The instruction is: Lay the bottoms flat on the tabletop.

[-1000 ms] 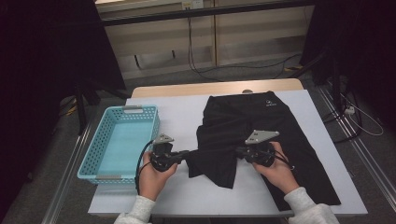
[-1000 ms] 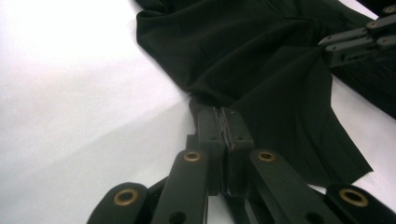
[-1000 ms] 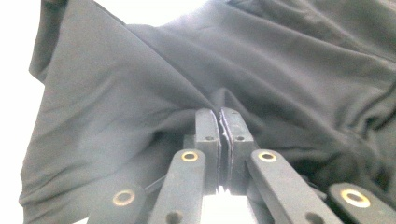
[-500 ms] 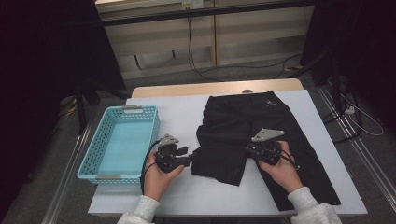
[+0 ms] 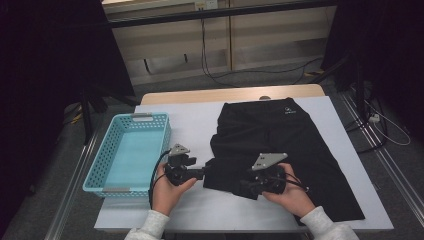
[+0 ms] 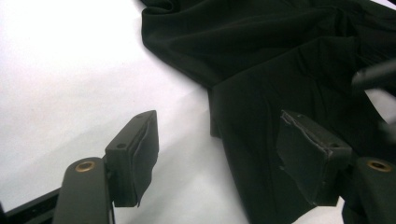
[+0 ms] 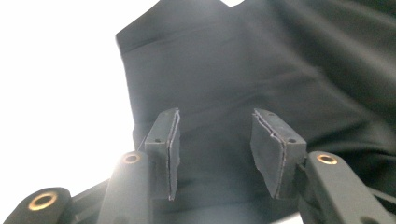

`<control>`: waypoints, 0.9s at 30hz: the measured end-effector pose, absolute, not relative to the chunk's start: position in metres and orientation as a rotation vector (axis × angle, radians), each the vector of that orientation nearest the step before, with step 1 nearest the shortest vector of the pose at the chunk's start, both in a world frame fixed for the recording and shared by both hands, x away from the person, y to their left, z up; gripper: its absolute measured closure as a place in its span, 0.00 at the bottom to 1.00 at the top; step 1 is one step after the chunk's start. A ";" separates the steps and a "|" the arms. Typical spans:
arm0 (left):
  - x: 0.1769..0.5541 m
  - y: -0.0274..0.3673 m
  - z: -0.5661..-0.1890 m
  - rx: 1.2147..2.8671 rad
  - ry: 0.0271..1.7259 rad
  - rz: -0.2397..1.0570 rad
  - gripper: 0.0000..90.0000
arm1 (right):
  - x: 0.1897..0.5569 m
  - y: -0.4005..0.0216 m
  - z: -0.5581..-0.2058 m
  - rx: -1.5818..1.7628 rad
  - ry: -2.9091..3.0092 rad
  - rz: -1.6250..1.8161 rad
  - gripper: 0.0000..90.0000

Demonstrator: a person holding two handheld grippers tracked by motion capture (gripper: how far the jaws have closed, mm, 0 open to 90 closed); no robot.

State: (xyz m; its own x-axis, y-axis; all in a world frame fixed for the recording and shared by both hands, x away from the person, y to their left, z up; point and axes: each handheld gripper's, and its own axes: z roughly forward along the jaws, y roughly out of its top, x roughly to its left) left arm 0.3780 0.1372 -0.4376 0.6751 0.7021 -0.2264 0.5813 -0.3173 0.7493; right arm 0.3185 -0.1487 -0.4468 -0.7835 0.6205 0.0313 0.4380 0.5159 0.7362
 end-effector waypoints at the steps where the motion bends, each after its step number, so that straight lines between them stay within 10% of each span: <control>1: 0.378 0.137 -0.438 2.020 0.992 0.179 0.33 | 0.318 -0.146 -0.448 0.883 2.536 1.105 0.59; 8: 0.378 0.136 -0.438 2.025 0.983 0.184 0.32 | 0.317 -0.138 -0.453 0.876 2.558 1.031 0.99; 27: 0.376 0.131 -0.441 2.050 0.967 0.144 0.34 | 0.342 -0.182 -0.454 1.168 2.384 1.046 1.00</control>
State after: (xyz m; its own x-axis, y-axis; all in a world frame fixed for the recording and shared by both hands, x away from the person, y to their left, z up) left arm 0.3761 0.1308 -0.4407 0.6952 0.6806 -0.2314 0.5835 -0.3463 0.7345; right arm 0.3418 -0.1824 -0.4535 -0.6307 0.7740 0.0561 0.5655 0.4090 0.7162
